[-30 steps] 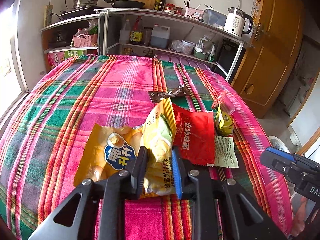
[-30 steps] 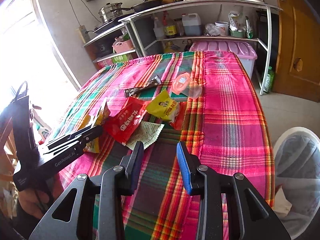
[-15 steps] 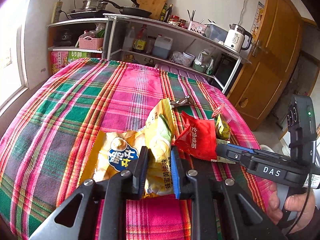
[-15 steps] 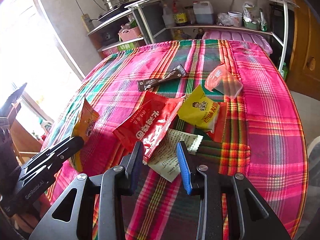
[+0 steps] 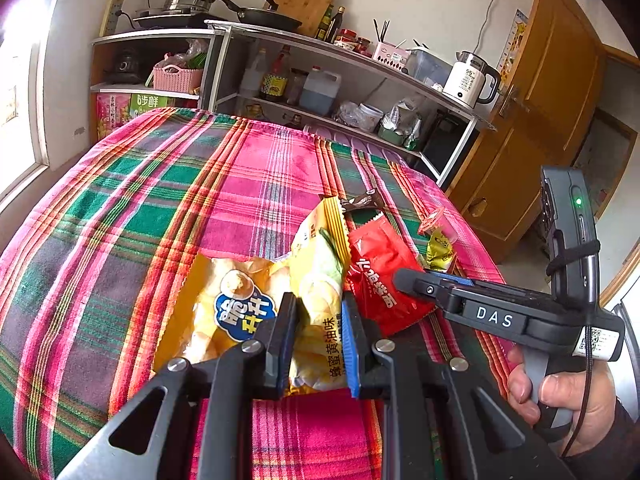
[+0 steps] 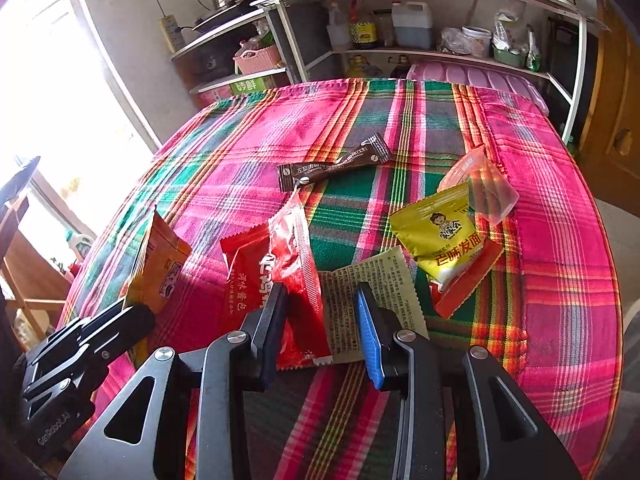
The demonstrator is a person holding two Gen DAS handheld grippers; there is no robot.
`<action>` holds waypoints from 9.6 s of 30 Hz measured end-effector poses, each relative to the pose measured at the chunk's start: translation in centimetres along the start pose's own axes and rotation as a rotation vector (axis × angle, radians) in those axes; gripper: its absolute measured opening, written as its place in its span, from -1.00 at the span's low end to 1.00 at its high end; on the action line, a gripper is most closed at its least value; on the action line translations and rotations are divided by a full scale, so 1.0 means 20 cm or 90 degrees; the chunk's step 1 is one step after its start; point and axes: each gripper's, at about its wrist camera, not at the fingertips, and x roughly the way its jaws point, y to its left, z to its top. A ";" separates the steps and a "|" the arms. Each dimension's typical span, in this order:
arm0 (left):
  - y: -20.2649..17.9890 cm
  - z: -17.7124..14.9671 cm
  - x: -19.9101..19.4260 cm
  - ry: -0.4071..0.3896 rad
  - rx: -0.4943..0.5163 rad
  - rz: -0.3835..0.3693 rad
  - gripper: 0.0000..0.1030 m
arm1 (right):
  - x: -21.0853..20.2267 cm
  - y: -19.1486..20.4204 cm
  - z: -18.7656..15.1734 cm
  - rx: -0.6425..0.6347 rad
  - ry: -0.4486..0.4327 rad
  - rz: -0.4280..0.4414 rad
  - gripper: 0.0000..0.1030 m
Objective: Collect trash
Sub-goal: 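Grasp the yellow chip bag with the left tool while the right tool grasps the red wrapper, then carry the chip bag and red wrapper over the bin and open both tools, then move both open tools back over the table trash, then grasp the printed paper receipt with the left tool, then grasp the yellow snack packet with the right tool while the left tool holds the receipt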
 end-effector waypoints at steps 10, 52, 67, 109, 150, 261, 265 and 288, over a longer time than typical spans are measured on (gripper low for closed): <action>-0.01 -0.01 0.00 0.003 0.011 0.007 -0.56 | -0.05 0.04 -0.03 -0.031 -0.015 -0.001 -0.93; -0.82 -0.09 -0.16 0.007 0.165 -0.077 -0.56 | -0.84 -0.43 -0.37 0.072 -0.147 -0.016 -1.00; -1.27 -0.12 0.00 0.027 0.227 -0.168 -0.56 | -1.06 -0.84 -0.52 0.164 -0.185 -0.083 -1.00; -1.75 -0.35 0.43 0.161 0.267 -0.267 -0.26 | -1.05 -1.37 -0.80 0.318 -0.138 -0.142 -0.97; -1.29 -0.21 0.01 0.035 0.207 -0.216 -0.09 | -1.20 -0.89 -0.69 0.195 -0.175 -0.150 -0.43; -0.32 0.04 0.15 0.034 0.058 -0.045 -0.77 | -0.27 -0.30 0.00 -0.052 -0.041 -0.047 -0.28; -0.40 0.01 0.07 0.023 0.074 -0.045 -0.77 | -0.40 -0.31 -0.10 -0.033 -0.057 -0.046 -0.28; -0.96 -0.18 -0.11 0.017 0.183 -0.108 -0.77 | -0.90 -0.59 -0.54 0.084 -0.127 -0.087 -0.28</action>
